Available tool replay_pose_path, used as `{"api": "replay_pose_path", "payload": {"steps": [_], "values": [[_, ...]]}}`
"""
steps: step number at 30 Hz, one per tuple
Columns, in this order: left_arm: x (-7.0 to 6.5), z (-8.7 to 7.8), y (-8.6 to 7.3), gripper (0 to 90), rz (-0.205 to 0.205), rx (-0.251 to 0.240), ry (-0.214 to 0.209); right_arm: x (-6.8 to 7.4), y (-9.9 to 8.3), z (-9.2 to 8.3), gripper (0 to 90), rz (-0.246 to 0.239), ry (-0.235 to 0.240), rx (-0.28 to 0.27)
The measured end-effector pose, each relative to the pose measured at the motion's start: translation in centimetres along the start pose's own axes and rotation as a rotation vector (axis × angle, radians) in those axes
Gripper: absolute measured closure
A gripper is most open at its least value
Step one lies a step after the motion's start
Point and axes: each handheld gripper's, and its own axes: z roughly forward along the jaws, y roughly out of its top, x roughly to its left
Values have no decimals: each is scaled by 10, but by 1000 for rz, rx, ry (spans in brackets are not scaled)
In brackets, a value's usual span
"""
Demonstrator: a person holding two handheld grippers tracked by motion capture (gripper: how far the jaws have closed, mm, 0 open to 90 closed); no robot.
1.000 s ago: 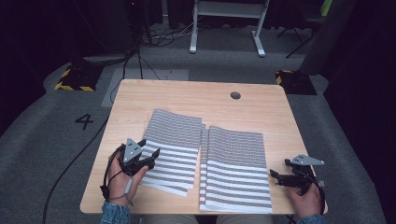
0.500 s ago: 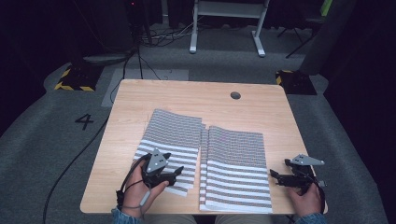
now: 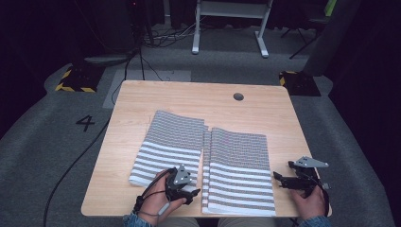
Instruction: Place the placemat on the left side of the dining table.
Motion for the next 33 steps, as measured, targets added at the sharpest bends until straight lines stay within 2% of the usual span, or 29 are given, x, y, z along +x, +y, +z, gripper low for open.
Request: {"api": "replay_pose_path", "payload": {"steps": [3, 5, 6, 7, 8, 11, 13, 15, 16, 17, 18, 19, 20, 22, 26, 29, 30, 33], "values": [[1, 6, -4, 329, -11, 30, -14, 0, 0, 0, 159, 0, 0, 0], [3, 8, -6, 332, 7, 17, -5, 0, 0, 0, 159, 0, 0, 0], [4, 8, -7, 356, -18, 8, -11, 0, 0, 0, 159, 0, 0, -1], [4, 8, -7, 397, -18, 8, -11, 0, 0, 0, 159, 0, 0, -1], [8, 6, -10, 456, -3, -7, 10, 0, 0, 0, 159, 0, 0, 0], [11, 5, -12, 548, -12, -28, 9, 0, 0, 0, 160, -1, 0, -1], [13, 6, -14, 568, -2, -46, 17, 0, 0, 0, 161, -3, 0, 0], [11, 6, -14, 562, 13, -39, 32, 0, 0, 0, 161, -2, 1, 0], [10, 7, -14, 516, 5, -39, 14, 0, 0, 0, 161, -2, 1, 0], [10, 7, -14, 468, 5, -39, 14, 0, 0, 0, 161, -2, 1, 0], [9, 7, -13, 468, -7, -36, -5, 0, 0, 0, 161, -2, 1, 0], [8, 8, -13, 403, -8, -35, -8, 0, 0, 0, 161, -3, 1, 0], [6, 8, -12, 414, 11, -25, 12, 0, 0, 0, 162, -3, 1, 0], [4, 9, -11, 425, 9, -17, 25, 0, 0, 0, 161, -3, 1, 0], [4, 9, -11, 431, 14, -18, 28, 0, 0, 0, 162, -2, 1, 0], [6, 9, -12, 543, 10, -34, 46, 0, 0, 0, 163, -3, 0, 0], [9, 8, -12, 586, -13, -42, 48, 0, 0, 0, 163, -4, 0, 0], [12, 7, -12, 655, -19, -46, 52, 0, 0, 0, 163, -4, 0, 0]]}}
